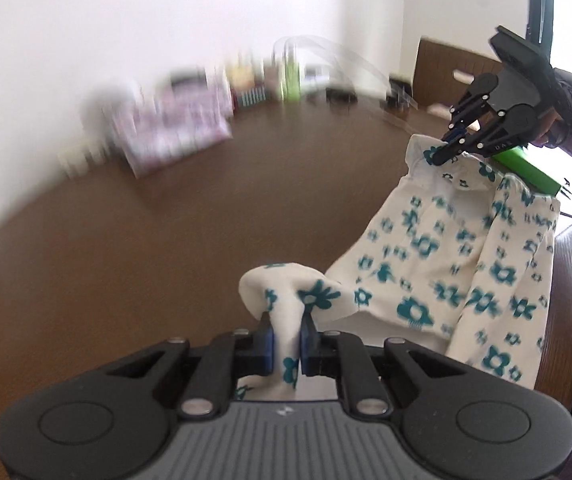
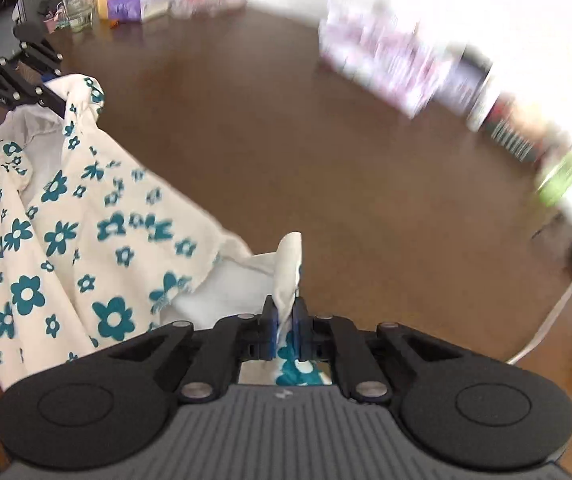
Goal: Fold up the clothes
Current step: 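Grasp the garment edge with the left gripper while the right gripper pinches the hem, then lift the garment with both grippers and fold it lengthwise onto itself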
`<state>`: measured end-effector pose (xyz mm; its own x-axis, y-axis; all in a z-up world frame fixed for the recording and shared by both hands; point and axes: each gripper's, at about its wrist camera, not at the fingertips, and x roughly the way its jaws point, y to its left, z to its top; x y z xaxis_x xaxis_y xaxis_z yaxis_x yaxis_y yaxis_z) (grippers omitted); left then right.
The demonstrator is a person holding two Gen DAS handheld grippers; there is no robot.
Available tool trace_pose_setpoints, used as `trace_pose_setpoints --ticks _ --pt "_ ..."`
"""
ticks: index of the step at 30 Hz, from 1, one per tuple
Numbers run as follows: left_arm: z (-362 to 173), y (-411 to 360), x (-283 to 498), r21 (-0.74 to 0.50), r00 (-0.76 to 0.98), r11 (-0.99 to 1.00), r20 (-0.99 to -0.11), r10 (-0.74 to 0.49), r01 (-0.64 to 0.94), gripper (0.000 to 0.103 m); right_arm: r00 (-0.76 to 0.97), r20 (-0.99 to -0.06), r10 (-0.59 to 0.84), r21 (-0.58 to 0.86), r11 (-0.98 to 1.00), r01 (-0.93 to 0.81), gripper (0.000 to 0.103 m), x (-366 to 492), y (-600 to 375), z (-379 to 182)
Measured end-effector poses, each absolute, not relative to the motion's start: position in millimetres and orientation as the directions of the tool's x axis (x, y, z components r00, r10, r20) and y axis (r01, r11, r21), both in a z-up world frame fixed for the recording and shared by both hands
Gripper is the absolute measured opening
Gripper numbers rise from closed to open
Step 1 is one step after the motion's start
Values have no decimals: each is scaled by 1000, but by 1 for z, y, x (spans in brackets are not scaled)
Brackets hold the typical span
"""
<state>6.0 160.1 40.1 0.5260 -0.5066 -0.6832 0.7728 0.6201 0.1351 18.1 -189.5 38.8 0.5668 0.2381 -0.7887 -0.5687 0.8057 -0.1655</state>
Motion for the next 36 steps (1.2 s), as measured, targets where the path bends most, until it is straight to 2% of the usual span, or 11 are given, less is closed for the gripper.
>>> trace_pose_setpoints --ticks 7,12,15,17,20,25,27,28,29,32,36 --pt "42 157 -111 397 739 651 -535 -408 647 12 821 -476 313 -559 613 -558 6 -131 -183 61" --pt "-2 165 -153 338 694 675 -622 -363 656 16 750 -595 288 -581 490 -649 7 -191 -173 14" --pt "15 185 -170 261 679 693 -590 -437 672 21 706 -637 309 -514 512 -688 10 -202 -178 16" --pt "35 197 -176 217 671 688 -543 -505 693 42 699 -627 344 -468 550 -691 17 -204 -184 32" --pt "58 193 -166 230 661 653 -508 -552 722 58 707 -554 440 -385 618 -686 34 -198 -190 61" --pt "38 165 -108 168 504 541 -653 -565 824 55 649 -523 552 -262 621 -739 36 -156 -154 65" --pt "22 156 -94 155 457 513 -709 -537 844 41 625 -558 546 -277 587 -760 36 -142 -127 51" --pt "15 152 -90 162 449 506 -728 -517 847 18 628 -575 525 -300 579 -758 36 -135 -112 44" --pt "9 149 -87 169 445 504 -743 -500 847 8 640 -582 502 -318 583 -747 33 -130 -103 36" --pt "16 153 -107 258 567 554 -648 -508 791 7 675 -588 445 -363 600 -713 2 -121 -83 14" --pt "8 139 -167 544 774 554 -492 -399 631 7 753 -500 427 -486 582 -652 2 -153 -86 3"
